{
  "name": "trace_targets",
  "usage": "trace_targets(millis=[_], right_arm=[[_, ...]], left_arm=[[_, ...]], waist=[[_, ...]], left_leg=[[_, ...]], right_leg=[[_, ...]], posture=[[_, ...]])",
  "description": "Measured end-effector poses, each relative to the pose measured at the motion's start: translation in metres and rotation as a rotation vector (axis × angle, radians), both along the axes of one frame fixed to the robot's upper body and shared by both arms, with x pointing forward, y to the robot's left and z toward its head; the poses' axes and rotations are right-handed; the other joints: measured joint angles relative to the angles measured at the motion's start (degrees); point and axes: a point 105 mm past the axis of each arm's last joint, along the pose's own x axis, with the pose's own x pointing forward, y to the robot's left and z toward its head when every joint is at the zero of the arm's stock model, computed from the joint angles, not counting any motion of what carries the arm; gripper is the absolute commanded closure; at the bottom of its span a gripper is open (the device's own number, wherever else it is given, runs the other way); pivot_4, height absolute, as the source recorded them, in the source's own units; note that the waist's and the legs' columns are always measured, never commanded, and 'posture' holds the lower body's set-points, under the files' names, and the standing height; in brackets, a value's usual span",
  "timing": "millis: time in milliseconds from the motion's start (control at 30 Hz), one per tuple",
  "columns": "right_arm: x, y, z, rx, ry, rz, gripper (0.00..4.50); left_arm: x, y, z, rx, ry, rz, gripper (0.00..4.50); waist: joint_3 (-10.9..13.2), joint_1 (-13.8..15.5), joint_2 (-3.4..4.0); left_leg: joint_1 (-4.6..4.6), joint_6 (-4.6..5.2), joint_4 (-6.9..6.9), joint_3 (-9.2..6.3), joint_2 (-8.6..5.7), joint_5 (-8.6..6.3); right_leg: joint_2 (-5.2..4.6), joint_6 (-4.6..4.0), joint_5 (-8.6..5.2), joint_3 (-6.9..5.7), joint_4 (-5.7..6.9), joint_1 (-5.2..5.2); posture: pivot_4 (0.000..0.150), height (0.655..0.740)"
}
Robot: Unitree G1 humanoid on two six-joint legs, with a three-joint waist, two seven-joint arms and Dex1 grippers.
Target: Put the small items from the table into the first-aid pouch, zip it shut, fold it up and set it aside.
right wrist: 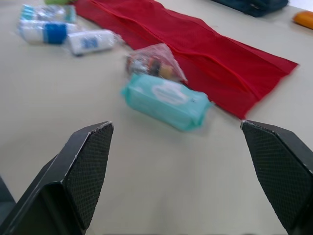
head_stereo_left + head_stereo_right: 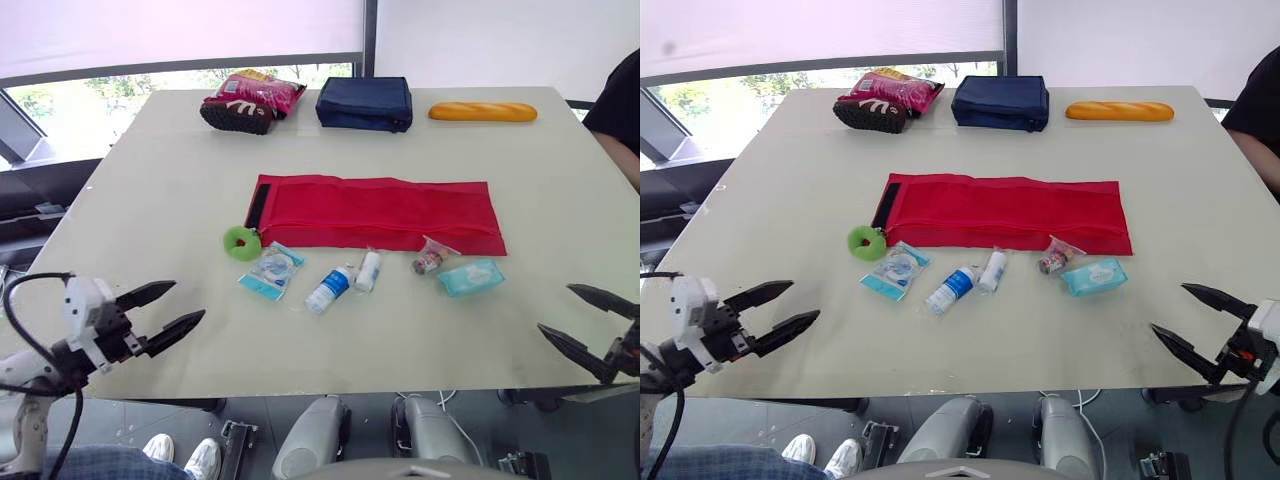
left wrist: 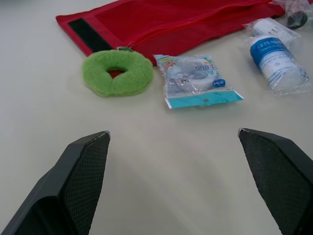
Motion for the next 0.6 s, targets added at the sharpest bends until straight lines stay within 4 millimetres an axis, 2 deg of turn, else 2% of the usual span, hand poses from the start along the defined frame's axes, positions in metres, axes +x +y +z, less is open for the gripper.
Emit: trace_targets(millis=[67, 167, 367, 467, 600], right_arm=[[0.000, 0.026, 0.008, 0.034, 0.001, 0.085, 0.05], [0.003, 0.052, 0.019, 0.067, -0.026, 0.164, 0.05], [0.012, 0.083, 0.045, 0.090, -0.104, 0.262, 0.05], [0.013, 0.094, 0.051, 0.094, -0.122, 0.295, 0.05], [0.013, 0.111, 0.059, 0.109, -0.151, 0.346, 0.05]], left_arm=[[0.011, -0.008, 0.003, 0.004, 0.065, -0.018, 0.00], [0.026, -0.025, 0.012, 0.004, 0.097, -0.065, 0.00], [0.061, -0.066, 0.027, -0.085, 0.183, -0.183, 0.00], [0.072, -0.071, 0.024, -0.095, 0.247, -0.190, 0.00], [0.087, -0.073, 0.008, -0.068, 0.374, -0.184, 0.00]], waist=[[0.0, 0.1, 0.00], [0.0, 0.1, -0.03], [0.1, 0.0, -0.12], [0.1, -0.1, -0.15], [0.2, -0.3, -0.22]], left_leg=[[0.00, 0.00, 0.01, -0.01, 0.00, 0.00], [-0.03, 0.00, 0.03, -0.02, -0.01, 0.00], [-0.04, -0.07, 0.02, -0.06, -0.02, 0.04], [-0.03, -0.22, 0.01, -0.06, -0.03, 0.13], [-0.09, -0.28, 0.02, -0.06, -0.03, 0.16]], right_leg=[[0.00, 0.00, 0.00, -0.02, 0.01, 0.00], [0.00, 0.03, 0.02, -0.02, -0.02, 0.00], [0.02, 0.05, 0.28, -0.10, -0.01, -0.03], [0.03, 0.05, 0.28, -0.09, -0.01, -0.04], [0.04, 0.03, 0.29, -0.09, -0.01, -0.09]], posture=[[0.150, 0.7395], [0.150, 0.7395], [0.150, 0.7395], [0.150, 0.7395], [0.150, 0.7395]])
